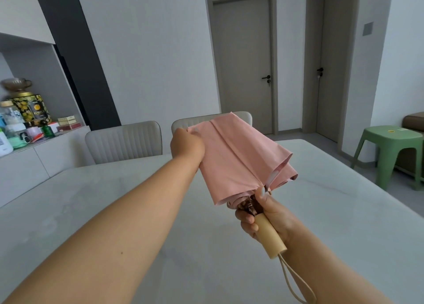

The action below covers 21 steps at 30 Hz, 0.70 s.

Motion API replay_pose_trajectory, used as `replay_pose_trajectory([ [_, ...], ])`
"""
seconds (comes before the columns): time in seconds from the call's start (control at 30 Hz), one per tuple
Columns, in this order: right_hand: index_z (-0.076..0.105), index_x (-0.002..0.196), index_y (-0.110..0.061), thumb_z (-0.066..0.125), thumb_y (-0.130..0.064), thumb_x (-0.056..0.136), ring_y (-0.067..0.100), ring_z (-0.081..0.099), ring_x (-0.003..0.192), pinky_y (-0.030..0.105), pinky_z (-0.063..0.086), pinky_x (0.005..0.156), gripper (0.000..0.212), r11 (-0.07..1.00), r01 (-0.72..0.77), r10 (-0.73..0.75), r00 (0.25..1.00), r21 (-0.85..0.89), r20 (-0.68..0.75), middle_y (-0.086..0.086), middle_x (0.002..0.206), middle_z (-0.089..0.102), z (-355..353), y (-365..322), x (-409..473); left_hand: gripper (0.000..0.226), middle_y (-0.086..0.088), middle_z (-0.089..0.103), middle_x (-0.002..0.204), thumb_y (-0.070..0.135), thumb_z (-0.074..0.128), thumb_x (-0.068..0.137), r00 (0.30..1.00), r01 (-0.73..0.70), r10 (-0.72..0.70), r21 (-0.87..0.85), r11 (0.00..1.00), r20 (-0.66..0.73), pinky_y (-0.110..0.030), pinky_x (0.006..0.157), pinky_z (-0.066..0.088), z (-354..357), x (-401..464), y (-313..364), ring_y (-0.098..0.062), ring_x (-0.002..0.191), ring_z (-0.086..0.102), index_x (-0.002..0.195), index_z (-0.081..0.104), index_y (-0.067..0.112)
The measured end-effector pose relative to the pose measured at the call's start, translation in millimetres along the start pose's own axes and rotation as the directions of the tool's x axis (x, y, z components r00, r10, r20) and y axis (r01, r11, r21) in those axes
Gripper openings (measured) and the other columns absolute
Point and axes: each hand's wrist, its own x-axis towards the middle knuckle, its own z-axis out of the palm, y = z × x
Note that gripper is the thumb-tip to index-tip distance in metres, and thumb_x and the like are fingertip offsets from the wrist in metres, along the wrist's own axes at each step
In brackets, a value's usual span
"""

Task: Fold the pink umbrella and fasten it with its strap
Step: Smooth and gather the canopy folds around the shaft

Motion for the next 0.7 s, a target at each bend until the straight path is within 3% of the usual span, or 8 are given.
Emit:
replay_pose_trajectory([
  [0.2,0.053,0.088,-0.006,0.097,-0.037,0.037,0.013,0.046,0.035,0.019,0.039,0.030,0.074,0.999,-0.006,0.010,0.997,0.043,-0.079,0.013,0.068,0.058,5.3,-1.6,-0.9,0.033,-0.017,0.062,0.117,0.028,0.036,0.102,0.994,-0.039,0.043,0.038,0.999,-0.099,-0.034,0.077,0.039,9.1,-16.6,-11.7,-0.036,0.107,0.059,0.116,0.049,0.000],
  [0.33,0.048,0.085,-0.005,0.077,-0.023,0.066,0.014,0.043,0.030,0.019,0.037,0.030,0.039,0.994,-0.033,0.012,0.980,-0.106,-0.196,0.009,0.053,0.053,8.4,-1.5,-1.5,0.032,-0.019,0.060,0.123,0.023,0.035,0.101,1.000,0.027,-0.026,0.112,0.993,-0.011,-0.036,0.079,0.043,11.6,-11.8,-15.8,-0.039,0.108,0.059,0.122,0.039,0.000],
  [0.43,0.047,0.090,-0.004,0.066,-0.012,0.081,0.015,0.042,0.032,0.020,0.036,0.032,0.022,0.975,0.038,-0.095,0.961,-0.218,-0.258,0.008,0.053,0.057,9.4,-3.4,-3.5,0.038,-0.017,0.055,0.131,0.022,0.045,0.096,0.995,0.099,-0.095,0.157,0.983,-0.031,-0.044,0.092,0.048,7.6,-6.1,-11.6,-0.039,0.114,0.056,0.127,0.036,0.002],
  [0.5,0.048,0.087,-0.004,0.061,-0.010,0.084,0.016,0.043,0.035,0.022,0.037,0.035,0.015,0.955,0.079,-0.161,0.947,-0.284,-0.277,0.007,0.054,0.058,10.0,-4.2,-4.8,0.042,-0.014,0.050,0.138,0.014,0.047,0.093,0.978,-0.059,0.110,0.274,0.960,-0.174,-0.044,0.101,0.041,3.1,-8.9,-6.7,-0.035,0.126,0.044,0.134,0.040,0.004],
  [0.57,0.051,0.083,-0.003,0.060,-0.009,0.086,0.017,0.043,0.036,0.024,0.038,0.037,0.012,0.932,0.091,-0.200,0.936,-0.350,-0.290,0.007,0.055,0.059,11.2,-4.7,-5.3,0.046,-0.013,0.048,0.140,0.006,0.045,0.092,0.864,-0.371,0.456,0.340,0.864,-0.215,-0.040,0.106,0.032,0.7,-20.4,0.8,-0.033,0.131,0.038,0.137,0.042,0.004],
  [0.6,0.052,0.081,-0.002,0.060,-0.009,0.087,0.018,0.043,0.036,0.025,0.039,0.039,0.012,0.921,0.090,-0.213,0.930,-0.378,-0.298,0.007,0.054,0.058,11.3,-4.6,-5.5,0.047,-0.014,0.047,0.141,0.005,0.044,0.092,0.817,-0.478,0.548,0.320,0.818,-0.179,-0.039,0.108,0.029,2.1,-27.4,4.6,-0.033,0.132,0.036,0.139,0.042,0.003],
  [0.63,0.053,0.079,-0.002,0.061,-0.010,0.087,0.019,0.043,0.036,0.026,0.039,0.040,0.014,0.912,0.089,-0.224,0.927,-0.401,-0.302,0.008,0.053,0.057,12.3,-4.4,-6.1,0.047,-0.013,0.046,0.143,0.007,0.044,0.093,0.816,-0.523,0.565,0.259,0.812,-0.123,-0.038,0.111,0.027,6.4,-34.2,7.2,-0.032,0.134,0.035,0.140,0.041,0.003],
  [0.7,0.054,0.075,-0.001,0.061,-0.011,0.087,0.020,0.044,0.035,0.026,0.040,0.041,0.017,0.898,0.084,-0.232,0.925,-0.431,-0.303,0.010,0.051,0.054,14.1,-3.5,-6.9,0.049,-0.010,0.043,0.146,0.018,0.042,0.097,0.901,-0.434,0.434,0.089,0.896,0.022,-0.039,0.114,0.028,17.3,-46.2,9.9,-0.030,0.135,0.035,0.145,0.035,0.007],
])
